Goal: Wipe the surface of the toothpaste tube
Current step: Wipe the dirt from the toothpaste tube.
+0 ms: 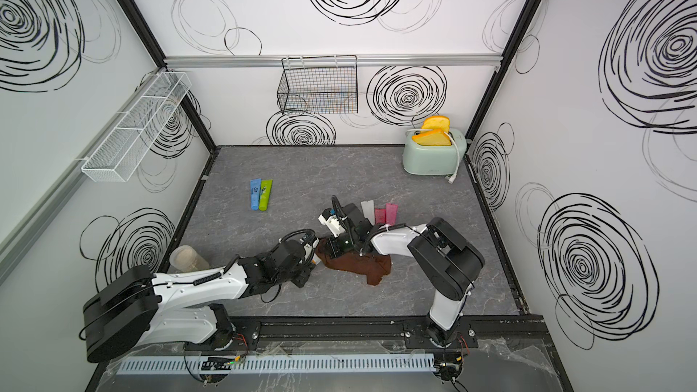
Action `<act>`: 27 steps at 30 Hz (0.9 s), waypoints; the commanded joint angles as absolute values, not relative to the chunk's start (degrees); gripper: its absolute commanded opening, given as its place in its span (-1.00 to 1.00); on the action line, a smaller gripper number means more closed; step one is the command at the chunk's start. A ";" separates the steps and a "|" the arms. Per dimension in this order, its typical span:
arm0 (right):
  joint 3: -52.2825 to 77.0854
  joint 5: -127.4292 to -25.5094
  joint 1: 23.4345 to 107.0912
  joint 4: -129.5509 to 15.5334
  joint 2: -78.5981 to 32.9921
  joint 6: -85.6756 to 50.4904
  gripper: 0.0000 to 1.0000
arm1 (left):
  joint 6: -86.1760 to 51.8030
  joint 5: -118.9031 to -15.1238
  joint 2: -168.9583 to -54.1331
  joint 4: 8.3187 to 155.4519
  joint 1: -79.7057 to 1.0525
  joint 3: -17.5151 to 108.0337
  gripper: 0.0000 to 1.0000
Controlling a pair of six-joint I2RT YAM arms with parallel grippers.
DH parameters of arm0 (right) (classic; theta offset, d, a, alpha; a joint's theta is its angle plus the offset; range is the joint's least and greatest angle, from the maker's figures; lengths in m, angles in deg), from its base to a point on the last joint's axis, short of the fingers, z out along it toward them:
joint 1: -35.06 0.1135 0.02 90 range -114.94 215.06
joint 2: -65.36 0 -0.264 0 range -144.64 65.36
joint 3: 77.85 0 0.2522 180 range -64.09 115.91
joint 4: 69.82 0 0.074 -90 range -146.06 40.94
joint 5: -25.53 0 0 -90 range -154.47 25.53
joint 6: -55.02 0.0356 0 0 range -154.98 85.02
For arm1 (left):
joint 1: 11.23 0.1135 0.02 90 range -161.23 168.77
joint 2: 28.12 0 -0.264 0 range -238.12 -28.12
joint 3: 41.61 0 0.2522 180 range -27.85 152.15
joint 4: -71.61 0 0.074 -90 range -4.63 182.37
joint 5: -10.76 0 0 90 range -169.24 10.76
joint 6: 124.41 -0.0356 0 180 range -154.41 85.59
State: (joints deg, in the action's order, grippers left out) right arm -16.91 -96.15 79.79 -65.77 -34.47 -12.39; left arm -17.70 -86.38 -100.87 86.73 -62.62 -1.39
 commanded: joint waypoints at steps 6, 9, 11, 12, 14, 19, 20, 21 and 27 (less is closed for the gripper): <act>-16.46 -88.47 69.58 -57.71 -37.83 -16.23 -1.00 | -18.16 -86.94 -99.15 80.95 -63.26 -1.55 -1.00; -16.27 -87.89 67.97 -57.64 -37.54 -16.43 -1.00 | -18.37 -86.72 -99.28 80.88 -63.30 -1.43 -1.00; -16.25 -88.30 67.93 -57.94 -37.48 -16.28 -1.00 | -18.41 -86.73 -99.49 80.87 -63.44 -1.38 -1.00; -16.59 -89.57 68.26 -58.92 -37.31 -15.96 -1.00 | -18.41 -86.74 -99.50 80.79 -63.52 -1.39 -1.00; -17.22 -91.94 69.50 -60.27 -36.80 -15.22 -1.00 | -18.51 -86.74 -99.52 80.84 -63.55 -1.39 -1.00; -17.55 -94.13 76.17 -62.82 -33.89 -11.91 -1.00 | -18.62 -86.53 -99.82 80.71 -63.63 -1.22 -1.00; -17.46 -94.55 77.71 -63.58 -33.46 -10.97 -1.00 | -18.62 -86.49 -99.79 80.68 -63.66 -1.17 -1.00; -17.19 -95.12 79.09 -64.18 -33.39 -10.25 -1.00 | -18.66 -86.39 -99.80 80.62 -63.61 -1.30 -1.00; -13.71 -95.48 80.79 -63.67 -36.84 -10.19 -1.00 | -18.67 -86.41 -99.54 80.64 -63.74 -1.32 -1.00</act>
